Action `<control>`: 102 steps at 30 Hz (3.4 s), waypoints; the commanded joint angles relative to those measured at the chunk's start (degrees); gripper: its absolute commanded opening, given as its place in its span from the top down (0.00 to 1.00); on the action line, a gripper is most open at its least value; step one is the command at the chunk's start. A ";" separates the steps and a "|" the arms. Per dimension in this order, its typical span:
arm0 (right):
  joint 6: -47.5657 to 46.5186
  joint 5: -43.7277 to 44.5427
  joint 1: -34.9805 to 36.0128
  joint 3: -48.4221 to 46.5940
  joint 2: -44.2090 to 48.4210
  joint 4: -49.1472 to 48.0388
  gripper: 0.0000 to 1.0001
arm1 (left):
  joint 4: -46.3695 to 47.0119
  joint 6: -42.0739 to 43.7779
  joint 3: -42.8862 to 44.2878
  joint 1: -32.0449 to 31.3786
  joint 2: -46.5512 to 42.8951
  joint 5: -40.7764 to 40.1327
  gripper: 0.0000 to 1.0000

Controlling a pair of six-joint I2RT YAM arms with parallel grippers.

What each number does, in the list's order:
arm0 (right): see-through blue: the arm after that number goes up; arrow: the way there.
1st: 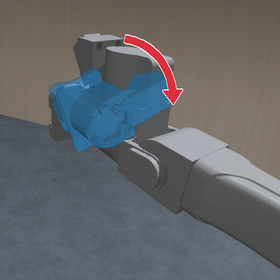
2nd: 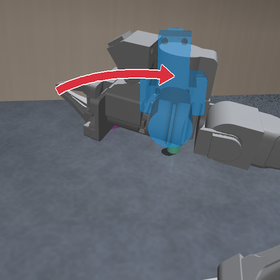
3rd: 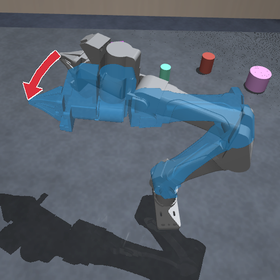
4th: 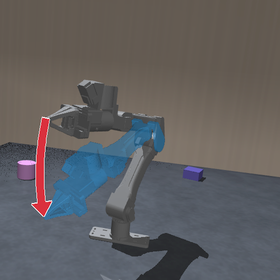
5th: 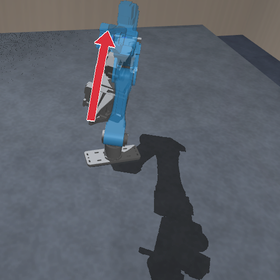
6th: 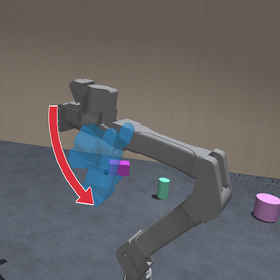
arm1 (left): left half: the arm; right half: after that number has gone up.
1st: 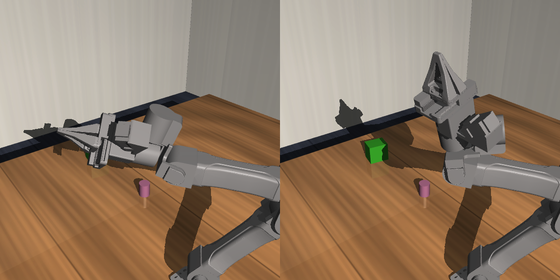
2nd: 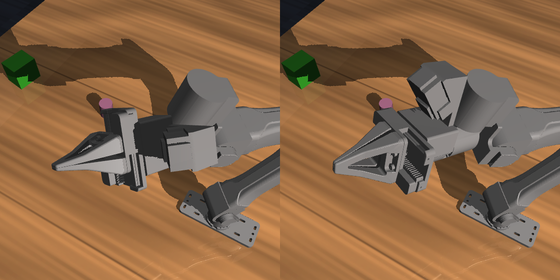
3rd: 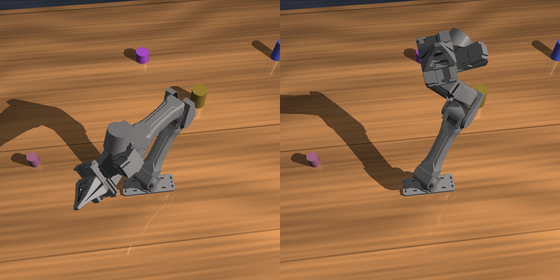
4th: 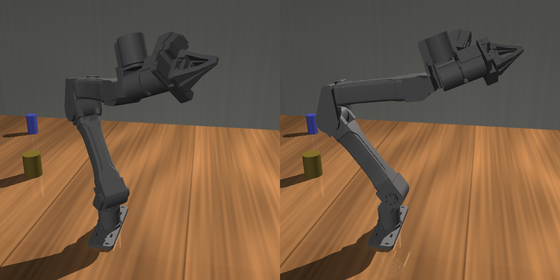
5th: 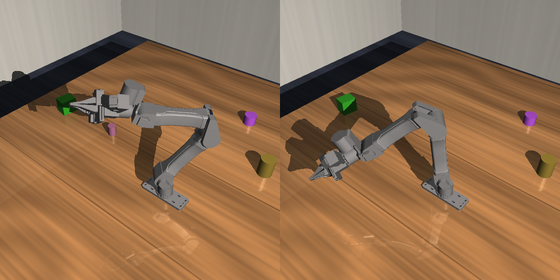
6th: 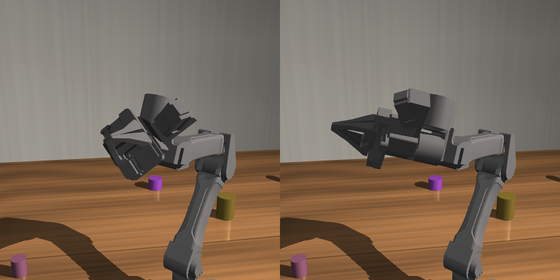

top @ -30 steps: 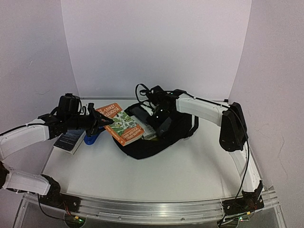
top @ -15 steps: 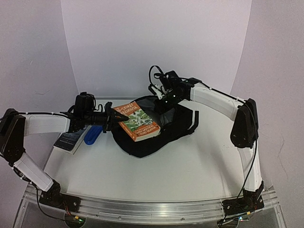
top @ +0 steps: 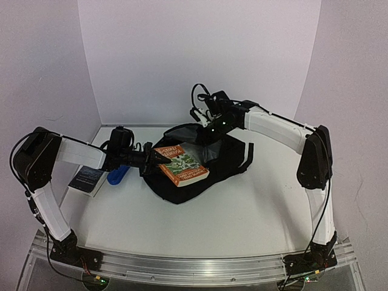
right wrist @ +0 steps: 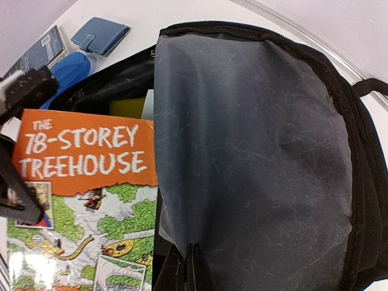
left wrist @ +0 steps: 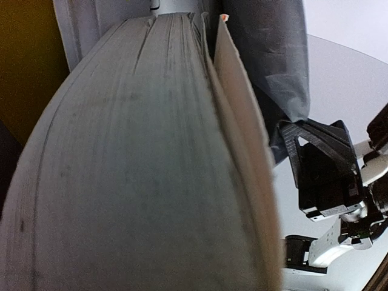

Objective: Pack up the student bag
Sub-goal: Place the book in the student bag.

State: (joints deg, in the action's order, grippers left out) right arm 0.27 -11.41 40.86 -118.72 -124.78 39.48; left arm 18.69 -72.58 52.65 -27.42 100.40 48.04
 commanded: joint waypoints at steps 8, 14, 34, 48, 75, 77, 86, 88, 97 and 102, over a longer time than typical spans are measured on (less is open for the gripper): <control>-4.18 -8.73 0.52 6.09 9.47 -5.20 1.00 | -6.21 3.33 14.12 0.76 7.42 1.63 1.00; -6.11 -9.48 0.53 8.90 10.99 -5.12 1.00 | -14.06 6.02 22.79 4.62 10.05 -2.83 1.00; 1.72 -11.61 0.53 1.71 5.60 -5.20 1.00 | -33.99 11.36 27.34 0.08 8.03 -15.51 0.35; 2.73 -13.68 0.54 1.33 5.06 -5.22 1.00 | -39.13 10.63 25.20 -1.18 6.42 -19.10 0.48; 0.52 -14.28 0.97 2.40 4.73 -5.21 1.00 | -33.85 16.24 42.71 -4.79 22.50 -17.65 0.92; 0.75 -13.70 0.97 1.78 4.56 -5.21 1.00 | -32.16 15.45 41.07 -4.93 22.00 -17.12 0.92; 3.25 -14.19 0.91 2.18 4.49 -5.47 1.00 | -9.54 11.45 21.85 -4.95 11.91 -17.49 0.82; 3.45 -14.21 0.93 2.25 4.40 -5.48 1.00 | -6.96 11.19 19.09 -4.95 9.80 -18.66 0.80; 4.18 -15.70 0.97 1.80 4.37 -5.72 1.00 | -5.57 7.29 13.72 -4.67 8.98 -23.45 0.79; 4.03 -16.84 0.98 2.07 4.29 -6.17 1.00 | -2.23 6.07 15.63 -4.66 12.70 -22.65 0.78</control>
State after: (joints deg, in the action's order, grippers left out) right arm 3.75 -23.90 40.91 -113.86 -120.89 38.04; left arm 11.05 -64.78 66.57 -32.21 111.09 25.74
